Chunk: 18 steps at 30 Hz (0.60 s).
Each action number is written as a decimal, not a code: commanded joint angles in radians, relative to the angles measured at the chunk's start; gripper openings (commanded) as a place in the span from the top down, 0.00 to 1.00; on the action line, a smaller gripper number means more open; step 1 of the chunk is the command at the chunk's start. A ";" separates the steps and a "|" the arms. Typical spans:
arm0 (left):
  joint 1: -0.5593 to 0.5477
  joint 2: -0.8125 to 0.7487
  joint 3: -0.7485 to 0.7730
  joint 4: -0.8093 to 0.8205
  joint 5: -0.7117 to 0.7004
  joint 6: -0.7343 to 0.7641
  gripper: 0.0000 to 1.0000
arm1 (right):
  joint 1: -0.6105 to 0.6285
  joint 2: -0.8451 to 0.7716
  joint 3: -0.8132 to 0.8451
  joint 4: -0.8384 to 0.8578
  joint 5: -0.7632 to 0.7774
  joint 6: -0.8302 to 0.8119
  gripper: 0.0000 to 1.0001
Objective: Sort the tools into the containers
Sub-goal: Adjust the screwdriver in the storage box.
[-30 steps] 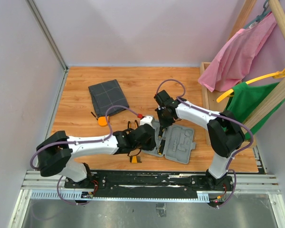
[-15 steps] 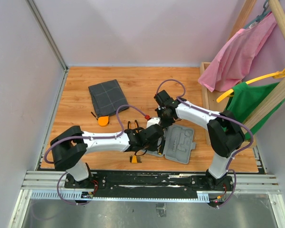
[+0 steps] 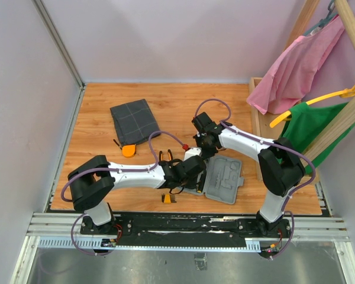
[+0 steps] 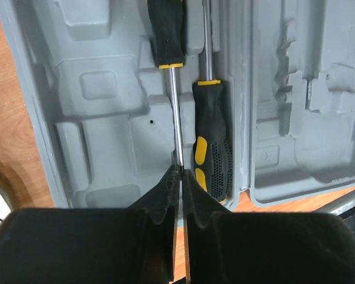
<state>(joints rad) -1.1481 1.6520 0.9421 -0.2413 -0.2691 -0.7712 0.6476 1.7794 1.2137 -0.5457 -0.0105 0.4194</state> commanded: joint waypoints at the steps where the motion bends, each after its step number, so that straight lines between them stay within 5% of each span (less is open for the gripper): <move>1: -0.001 0.011 0.035 0.011 -0.019 0.021 0.90 | 0.016 0.047 -0.038 -0.043 0.055 -0.007 0.85; 18: 0.001 0.037 0.033 -0.008 -0.051 0.037 0.85 | 0.016 0.049 -0.040 -0.043 0.052 -0.008 0.86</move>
<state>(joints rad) -1.1477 1.6688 0.9520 -0.2394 -0.2829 -0.7551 0.6476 1.7794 1.2133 -0.5453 -0.0105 0.4191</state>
